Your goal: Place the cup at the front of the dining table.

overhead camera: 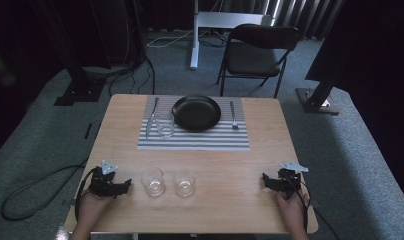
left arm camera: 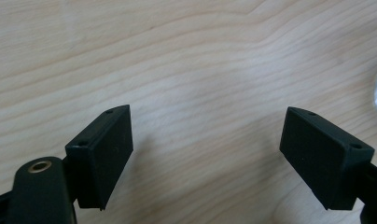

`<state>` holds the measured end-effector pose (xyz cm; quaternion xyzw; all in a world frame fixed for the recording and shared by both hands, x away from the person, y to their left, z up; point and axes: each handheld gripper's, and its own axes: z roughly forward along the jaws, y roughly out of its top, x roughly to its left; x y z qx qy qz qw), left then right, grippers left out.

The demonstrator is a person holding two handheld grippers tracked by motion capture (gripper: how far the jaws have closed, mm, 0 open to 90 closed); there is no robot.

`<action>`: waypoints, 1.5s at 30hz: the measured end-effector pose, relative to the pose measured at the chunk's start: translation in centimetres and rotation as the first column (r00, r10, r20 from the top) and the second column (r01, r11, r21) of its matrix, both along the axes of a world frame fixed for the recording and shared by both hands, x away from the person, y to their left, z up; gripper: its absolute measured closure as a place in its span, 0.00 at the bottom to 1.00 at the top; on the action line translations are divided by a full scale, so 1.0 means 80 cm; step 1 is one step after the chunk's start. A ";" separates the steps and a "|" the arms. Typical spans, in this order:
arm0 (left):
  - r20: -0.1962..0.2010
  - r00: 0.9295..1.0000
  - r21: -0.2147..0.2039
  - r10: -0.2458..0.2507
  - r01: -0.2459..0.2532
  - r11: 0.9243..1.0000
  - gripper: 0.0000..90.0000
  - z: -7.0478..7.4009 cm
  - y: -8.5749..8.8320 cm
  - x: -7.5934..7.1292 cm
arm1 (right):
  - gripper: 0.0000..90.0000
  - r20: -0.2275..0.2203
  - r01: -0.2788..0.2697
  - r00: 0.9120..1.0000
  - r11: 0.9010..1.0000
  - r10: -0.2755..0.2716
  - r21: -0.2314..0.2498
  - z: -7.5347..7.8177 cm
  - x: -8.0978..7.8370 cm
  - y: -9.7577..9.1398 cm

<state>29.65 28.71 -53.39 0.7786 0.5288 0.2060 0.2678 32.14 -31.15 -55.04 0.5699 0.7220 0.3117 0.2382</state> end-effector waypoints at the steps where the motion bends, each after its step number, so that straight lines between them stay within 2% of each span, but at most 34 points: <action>1: 0.002 1.000 0.004 0.006 -0.006 1.000 0.20 -0.001 0.001 -0.003 | 0.14 0.000 0.000 1.000 1.000 0.000 0.000 0.000 0.000 0.000; 4: 0.003 1.000 -0.019 0.011 -0.011 1.000 0.20 -0.003 0.004 -0.010 | 0.14 0.000 0.000 1.000 1.000 0.000 0.000 0.000 0.000 0.000; 6: 0.021 1.000 -0.012 0.023 -0.022 1.000 0.20 -0.004 0.005 -0.016 | 0.14 0.000 0.000 1.000 1.000 0.000 0.000 0.000 0.000 0.000; 10: 0.032 0.998 -0.023 0.051 -0.050 0.998 0.20 -0.004 0.012 -0.023 | 0.14 0.000 0.000 1.000 1.000 0.000 0.000 0.000 0.000 0.000; 12: 0.042 0.997 -0.047 0.071 -0.069 0.996 0.20 -0.003 0.016 -0.027 | 0.14 0.000 0.000 1.000 1.000 0.000 0.000 0.000 0.000 0.000; 16: 0.069 0.992 -0.052 0.105 -0.101 0.993 0.20 0.001 0.023 -0.037 | 0.14 0.000 0.000 1.000 1.000 0.000 0.000 0.000 0.000 0.000; 19: 0.071 0.990 -0.063 0.121 -0.117 0.991 0.20 0.002 0.026 -0.041 | 0.14 0.000 0.000 1.000 1.000 0.000 0.000 0.000 0.000 0.000; 21: 0.073 0.989 -0.053 0.129 -0.126 0.991 0.20 0.002 0.028 -0.042 | 0.14 0.000 0.000 1.000 1.000 0.000 0.000 0.000 0.000 0.000; 24: 0.088 0.978 -0.078 0.192 -0.185 0.980 0.20 0.000 0.039 -0.044 | 0.14 0.000 0.000 1.000 1.000 0.000 0.000 0.000 0.000 0.000; 25: 0.086 0.977 -0.085 0.196 -0.189 0.978 0.20 0.000 0.041 -0.045 | 0.14 0.000 0.000 1.000 1.000 0.000 0.000 0.000 0.000 0.000; 28: 0.088 0.975 -0.080 0.205 -0.198 0.977 0.20 0.001 0.044 -0.047 | 0.14 0.000 0.000 1.000 1.000 0.000 0.000 0.000 0.000 0.000; 29: 0.097 0.969 -0.081 0.227 -0.219 0.972 0.20 0.001 0.048 -0.050 | 0.14 0.000 0.000 1.000 1.000 0.000 0.000 0.000 0.000 0.000; 33: 0.099 0.962 -0.061 0.255 -0.250 0.966 0.20 -0.003 0.053 -0.054 | 0.14 0.000 0.000 1.000 1.000 0.000 0.000 0.000 0.000 0.000; 35: 0.096 0.960 -0.046 0.264 -0.261 0.964 0.20 -0.004 0.055 -0.055 | 0.14 0.000 0.000 1.000 1.000 0.000 0.000 0.000 0.000 0.000; 38: 0.090 0.959 -0.047 0.267 -0.264 0.963 0.20 -0.006 0.057 -0.058 | 0.14 0.000 0.000 1.000 1.000 0.000 0.000 0.000 0.000 0.000; 44: 0.104 0.951 -0.016 0.290 -0.290 0.957 0.20 -0.009 0.057 -0.060 | 0.14 0.000 0.000 1.000 1.000 0.000 0.000 0.000 0.000 0.000; 45: 0.114 0.948 -0.013 0.298 -0.298 0.954 0.20 -0.010 0.057 -0.059 | 0.14 0.000 0.000 1.000 1.000 0.000 0.000 0.000 0.000 0.000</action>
